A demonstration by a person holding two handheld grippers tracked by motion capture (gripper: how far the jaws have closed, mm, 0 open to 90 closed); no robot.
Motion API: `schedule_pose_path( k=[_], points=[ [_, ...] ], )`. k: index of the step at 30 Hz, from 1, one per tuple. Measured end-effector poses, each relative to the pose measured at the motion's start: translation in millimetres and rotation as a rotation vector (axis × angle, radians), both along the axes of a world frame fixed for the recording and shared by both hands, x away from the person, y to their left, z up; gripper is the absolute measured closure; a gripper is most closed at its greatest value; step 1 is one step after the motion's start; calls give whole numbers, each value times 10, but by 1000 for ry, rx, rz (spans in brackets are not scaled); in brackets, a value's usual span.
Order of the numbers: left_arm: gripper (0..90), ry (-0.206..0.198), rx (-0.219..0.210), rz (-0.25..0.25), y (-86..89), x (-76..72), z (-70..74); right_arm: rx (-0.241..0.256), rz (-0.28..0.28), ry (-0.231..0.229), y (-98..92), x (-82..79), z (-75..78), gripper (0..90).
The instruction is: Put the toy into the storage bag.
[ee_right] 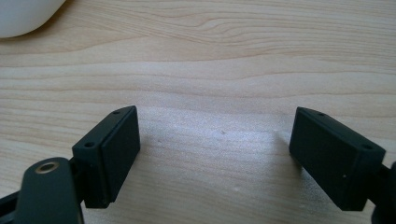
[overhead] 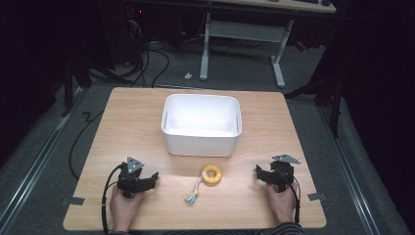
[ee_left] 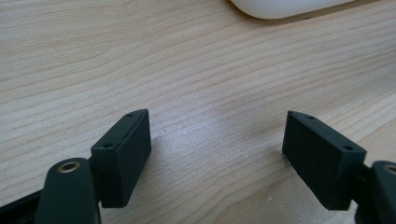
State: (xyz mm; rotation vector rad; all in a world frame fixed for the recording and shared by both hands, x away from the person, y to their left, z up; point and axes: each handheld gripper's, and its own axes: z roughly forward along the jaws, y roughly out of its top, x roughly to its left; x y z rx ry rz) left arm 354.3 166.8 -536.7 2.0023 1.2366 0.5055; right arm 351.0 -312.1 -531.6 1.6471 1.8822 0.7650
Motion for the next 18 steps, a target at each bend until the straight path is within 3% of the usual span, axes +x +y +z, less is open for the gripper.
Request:
schedule_pose_path(
  k=[10,18],
  points=[
    [236,0,6,-5,-3,0,1,5,-1,1,13,37,-1,161],
    [237,1,4,-4,-2,0,1,-2,49,4,22,31,1,152]
  ],
)
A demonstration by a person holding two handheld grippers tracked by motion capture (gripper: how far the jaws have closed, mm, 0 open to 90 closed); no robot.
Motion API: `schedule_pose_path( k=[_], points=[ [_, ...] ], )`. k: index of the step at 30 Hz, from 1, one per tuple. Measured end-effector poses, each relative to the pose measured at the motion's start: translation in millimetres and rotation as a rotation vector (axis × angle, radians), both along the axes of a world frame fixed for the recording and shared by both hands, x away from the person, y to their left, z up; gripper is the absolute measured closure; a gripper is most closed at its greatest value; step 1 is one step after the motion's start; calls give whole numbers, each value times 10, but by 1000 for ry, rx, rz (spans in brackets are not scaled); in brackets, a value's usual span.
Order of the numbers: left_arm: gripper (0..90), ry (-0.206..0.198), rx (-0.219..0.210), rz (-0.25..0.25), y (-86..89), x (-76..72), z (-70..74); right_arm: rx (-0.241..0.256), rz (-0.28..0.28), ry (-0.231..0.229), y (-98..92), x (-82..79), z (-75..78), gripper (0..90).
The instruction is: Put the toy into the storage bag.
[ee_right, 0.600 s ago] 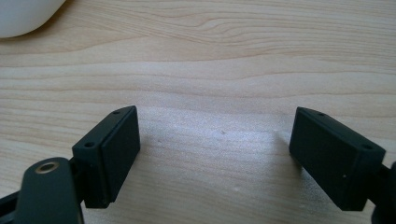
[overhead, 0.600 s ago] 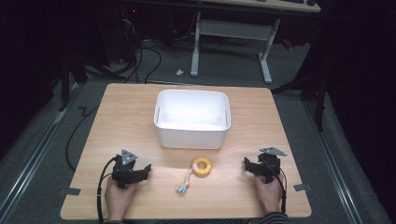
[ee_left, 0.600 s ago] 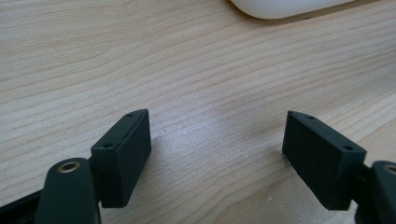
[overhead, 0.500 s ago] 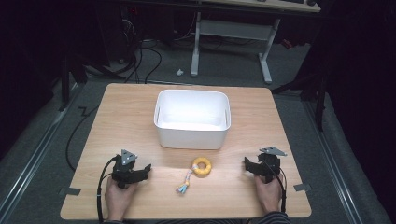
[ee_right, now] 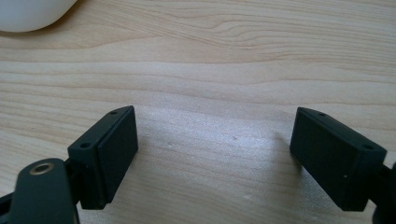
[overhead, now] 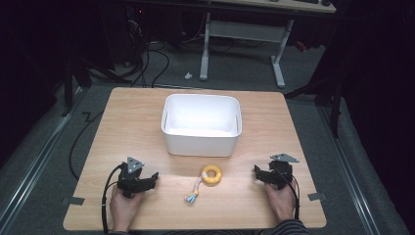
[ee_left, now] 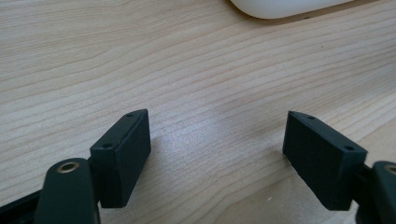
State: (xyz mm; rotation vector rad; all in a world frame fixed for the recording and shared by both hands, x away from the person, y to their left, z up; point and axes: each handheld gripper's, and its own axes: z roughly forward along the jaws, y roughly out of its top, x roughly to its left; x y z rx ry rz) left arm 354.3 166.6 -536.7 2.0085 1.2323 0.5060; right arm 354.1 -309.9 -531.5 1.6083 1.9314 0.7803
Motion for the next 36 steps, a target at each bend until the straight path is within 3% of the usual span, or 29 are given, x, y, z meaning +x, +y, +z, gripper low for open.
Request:
schedule_pose_path(
  k=[4,13,20,25,31,36],
  points=[
    [237,-1,3,0,-3,0,0,-1,14,14,-6,8,11,152],
    [242,-3,9,1,-6,-1,0,1,21,1,-9,14,0,156],
    [246,-3,8,0,-3,1,0,-3,22,11,-12,8,23,212],
    [253,-3,2,0,-1,10,1,-11,25,30,-6,-21,59,304],
    [253,-1,1,0,0,12,1,-27,35,43,-13,-61,96,327],
    [253,-3,3,1,-2,11,1,-3,62,33,-6,-114,146,359]
  ],
)
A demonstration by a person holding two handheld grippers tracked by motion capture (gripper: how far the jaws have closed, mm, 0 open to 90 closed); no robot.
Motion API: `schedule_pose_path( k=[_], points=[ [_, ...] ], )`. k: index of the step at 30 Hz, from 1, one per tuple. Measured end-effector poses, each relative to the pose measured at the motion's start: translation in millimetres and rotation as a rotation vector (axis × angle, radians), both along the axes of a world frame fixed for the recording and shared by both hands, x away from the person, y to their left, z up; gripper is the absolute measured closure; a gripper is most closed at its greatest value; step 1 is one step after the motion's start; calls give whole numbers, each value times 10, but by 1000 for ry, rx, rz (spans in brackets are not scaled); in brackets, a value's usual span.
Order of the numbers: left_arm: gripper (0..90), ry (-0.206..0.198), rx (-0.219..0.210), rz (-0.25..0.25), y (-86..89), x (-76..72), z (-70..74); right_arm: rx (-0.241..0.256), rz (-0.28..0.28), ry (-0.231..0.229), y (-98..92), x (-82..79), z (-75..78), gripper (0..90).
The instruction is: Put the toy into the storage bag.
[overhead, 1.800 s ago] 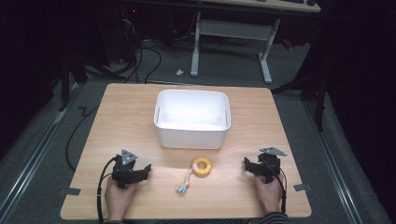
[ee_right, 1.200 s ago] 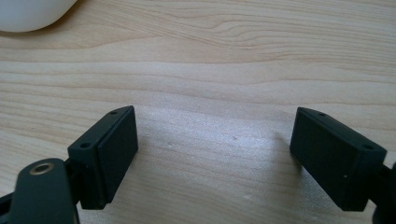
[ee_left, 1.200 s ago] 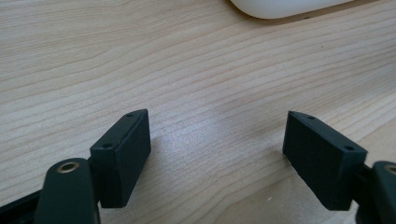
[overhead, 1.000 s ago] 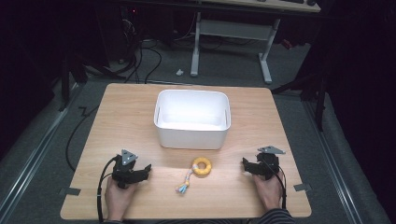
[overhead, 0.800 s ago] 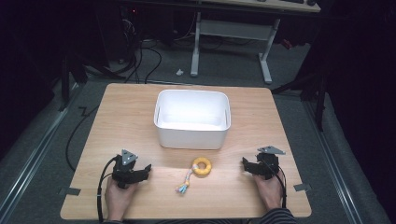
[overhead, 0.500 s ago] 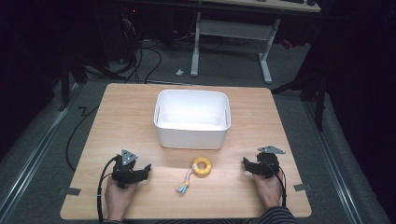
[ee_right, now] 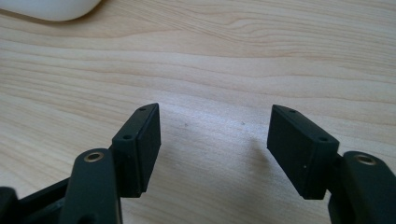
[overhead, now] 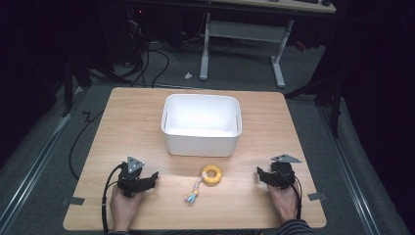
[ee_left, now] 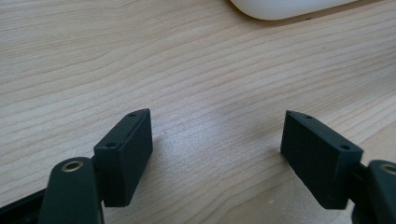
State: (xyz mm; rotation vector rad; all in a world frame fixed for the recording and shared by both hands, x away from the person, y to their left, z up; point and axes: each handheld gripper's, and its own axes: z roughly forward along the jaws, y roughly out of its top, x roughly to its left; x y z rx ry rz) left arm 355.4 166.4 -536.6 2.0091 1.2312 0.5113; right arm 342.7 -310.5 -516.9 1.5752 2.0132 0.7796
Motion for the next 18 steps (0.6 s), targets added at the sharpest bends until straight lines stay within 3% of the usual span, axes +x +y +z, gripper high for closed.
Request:
schedule_pose_path(
  k=[6,9,15,18],
  points=[
    [251,1,-6,-1,4,2,0,8,26,8,21,-34,44,390],
    [251,0,7,-2,-4,-1,1,44,54,5,68,-51,110,422],
    [255,7,-18,4,17,15,3,33,132,8,157,-54,187,448],
    [255,2,-7,6,6,13,1,29,157,19,201,-18,202,450]
  ],
)
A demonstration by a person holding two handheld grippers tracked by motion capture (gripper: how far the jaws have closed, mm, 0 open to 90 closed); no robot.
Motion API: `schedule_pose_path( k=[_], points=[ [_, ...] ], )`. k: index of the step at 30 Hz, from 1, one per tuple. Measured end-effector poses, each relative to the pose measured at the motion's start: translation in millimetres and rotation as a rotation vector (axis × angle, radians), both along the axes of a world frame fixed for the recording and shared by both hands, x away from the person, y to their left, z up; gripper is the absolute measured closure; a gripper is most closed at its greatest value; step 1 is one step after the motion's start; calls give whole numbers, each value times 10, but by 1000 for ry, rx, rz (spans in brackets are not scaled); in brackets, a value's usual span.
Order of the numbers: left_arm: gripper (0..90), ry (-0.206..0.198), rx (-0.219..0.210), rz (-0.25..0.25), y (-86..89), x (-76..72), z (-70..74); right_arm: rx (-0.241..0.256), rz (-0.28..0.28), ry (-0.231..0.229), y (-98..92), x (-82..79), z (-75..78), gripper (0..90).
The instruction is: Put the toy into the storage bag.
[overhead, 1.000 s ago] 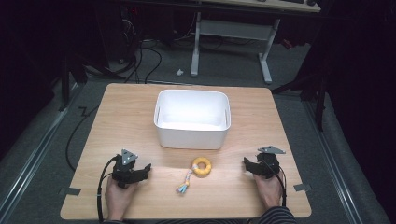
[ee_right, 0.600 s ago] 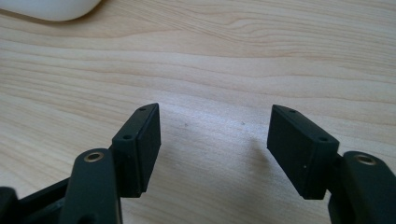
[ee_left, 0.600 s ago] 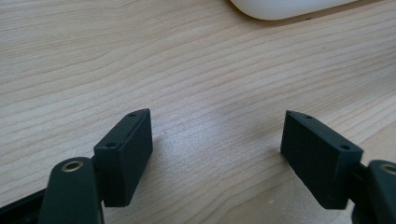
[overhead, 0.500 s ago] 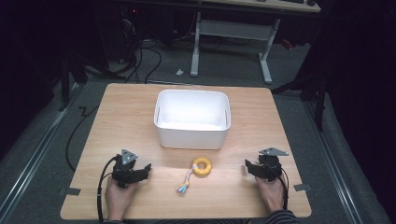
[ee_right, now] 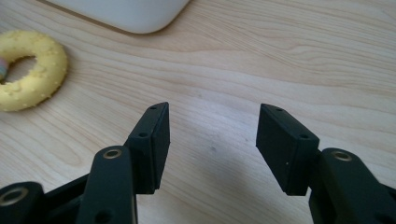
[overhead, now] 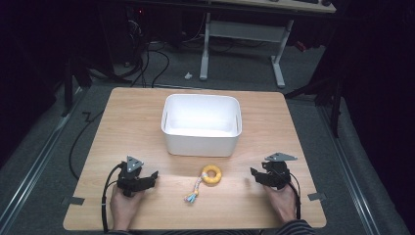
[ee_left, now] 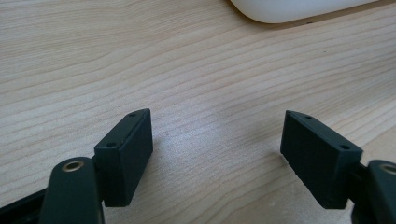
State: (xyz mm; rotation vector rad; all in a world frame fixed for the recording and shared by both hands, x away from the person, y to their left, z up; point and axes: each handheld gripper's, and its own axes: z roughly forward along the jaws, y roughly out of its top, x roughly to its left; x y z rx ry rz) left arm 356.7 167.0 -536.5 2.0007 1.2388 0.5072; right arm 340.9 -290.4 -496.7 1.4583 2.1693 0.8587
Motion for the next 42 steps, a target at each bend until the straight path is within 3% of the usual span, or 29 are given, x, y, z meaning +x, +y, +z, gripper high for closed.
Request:
schedule_pose_path(
  k=[12,15,25,42],
  points=[
    [252,0,0,-1,-1,0,0,-7,88,-26,292,48,88,507],
    [251,0,1,-1,-2,0,-1,15,120,-18,383,71,113,524],
    [252,0,3,-3,-4,-1,0,23,195,-4,630,133,121,540],
    [249,0,-1,-3,-1,-1,-1,-8,273,41,1013,260,83,564]
  ],
)
